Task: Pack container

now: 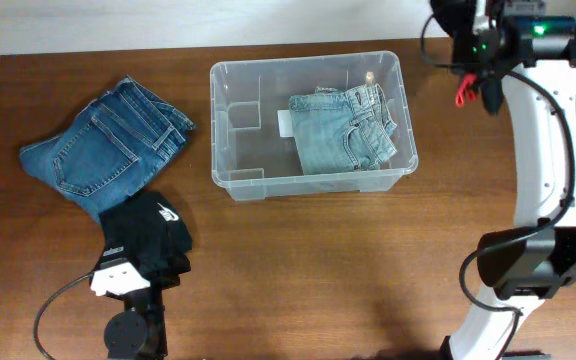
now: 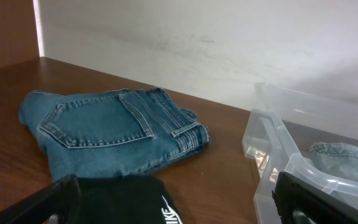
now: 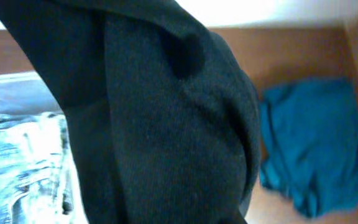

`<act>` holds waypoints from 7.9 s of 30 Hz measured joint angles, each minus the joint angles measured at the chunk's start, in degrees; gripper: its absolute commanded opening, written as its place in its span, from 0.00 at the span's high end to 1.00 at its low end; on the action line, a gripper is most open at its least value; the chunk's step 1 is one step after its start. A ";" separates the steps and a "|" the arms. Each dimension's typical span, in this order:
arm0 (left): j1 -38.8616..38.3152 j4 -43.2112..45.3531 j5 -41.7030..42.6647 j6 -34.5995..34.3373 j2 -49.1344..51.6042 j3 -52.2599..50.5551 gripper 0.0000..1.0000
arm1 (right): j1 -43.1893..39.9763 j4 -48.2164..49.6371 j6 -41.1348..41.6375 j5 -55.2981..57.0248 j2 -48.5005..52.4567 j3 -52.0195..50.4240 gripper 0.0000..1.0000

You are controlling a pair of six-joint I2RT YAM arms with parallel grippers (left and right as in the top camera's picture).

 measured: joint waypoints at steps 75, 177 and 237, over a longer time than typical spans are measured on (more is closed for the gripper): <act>0.00 0.00 0.00 0.00 0.00 0.00 0.00 | 10.75 -18.56 -73.92 -19.47 7.50 -5.33 0.96; 0.00 0.00 0.00 0.00 0.00 0.00 0.01 | 14.25 6.38 35.50 -49.59 8.11 4.66 0.96; 0.00 -0.02 0.00 0.00 0.00 0.00 0.01 | 15.96 -8.63 33.16 -36.15 7.98 -0.83 0.96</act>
